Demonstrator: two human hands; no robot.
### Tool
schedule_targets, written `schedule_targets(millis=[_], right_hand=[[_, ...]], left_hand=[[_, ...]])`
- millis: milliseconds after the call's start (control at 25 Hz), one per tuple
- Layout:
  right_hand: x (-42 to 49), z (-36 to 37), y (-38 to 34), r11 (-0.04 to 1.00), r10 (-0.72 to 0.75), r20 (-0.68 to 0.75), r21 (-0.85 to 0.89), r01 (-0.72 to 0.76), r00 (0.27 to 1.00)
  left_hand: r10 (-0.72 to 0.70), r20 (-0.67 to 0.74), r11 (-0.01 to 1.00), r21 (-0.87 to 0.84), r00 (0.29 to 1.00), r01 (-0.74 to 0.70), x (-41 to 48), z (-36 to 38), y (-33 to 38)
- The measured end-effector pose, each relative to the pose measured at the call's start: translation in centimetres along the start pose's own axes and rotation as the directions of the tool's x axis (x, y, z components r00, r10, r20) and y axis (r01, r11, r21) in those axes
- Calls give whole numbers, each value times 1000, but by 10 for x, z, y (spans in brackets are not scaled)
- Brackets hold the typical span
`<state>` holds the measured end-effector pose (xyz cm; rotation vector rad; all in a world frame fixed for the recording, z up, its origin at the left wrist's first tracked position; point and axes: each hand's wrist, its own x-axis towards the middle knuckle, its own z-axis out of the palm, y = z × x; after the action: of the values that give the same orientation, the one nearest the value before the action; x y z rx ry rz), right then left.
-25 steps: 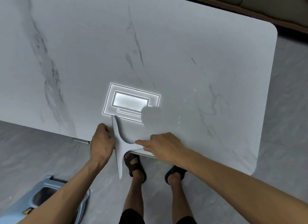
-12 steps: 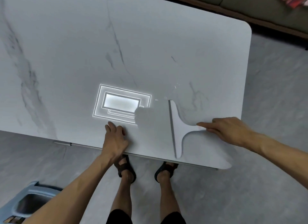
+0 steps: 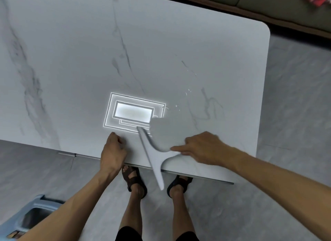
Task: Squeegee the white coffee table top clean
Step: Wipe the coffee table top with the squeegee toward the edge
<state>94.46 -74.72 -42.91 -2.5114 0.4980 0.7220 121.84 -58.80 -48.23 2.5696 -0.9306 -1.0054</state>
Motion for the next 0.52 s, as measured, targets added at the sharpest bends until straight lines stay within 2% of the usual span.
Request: schedule_targets(millis=[120, 200, 280, 360, 520], right_hand=[[42, 13, -29, 997, -83, 23, 5, 83, 996], [44, 17, -21, 998, -65, -26, -4, 65, 998], [26, 21, 3, 998, -43, -99, -39, 39, 994], [-4, 21, 39, 997, -19, -114, -73, 11, 993], [-73, 13, 109, 985, 145, -142, -72, -157, 979]], left_hand=[[30, -38, 999, 14, 999, -30, -2, -3, -6], [52, -24, 999, 17, 998, -52, -6, -1, -3], [98, 6, 995, 7, 995, -98, -12, 6, 6], [159, 41, 987, 6, 986, -159, -19, 19, 21], [211, 164, 967, 112, 964, -231, -24, 48, 50]])
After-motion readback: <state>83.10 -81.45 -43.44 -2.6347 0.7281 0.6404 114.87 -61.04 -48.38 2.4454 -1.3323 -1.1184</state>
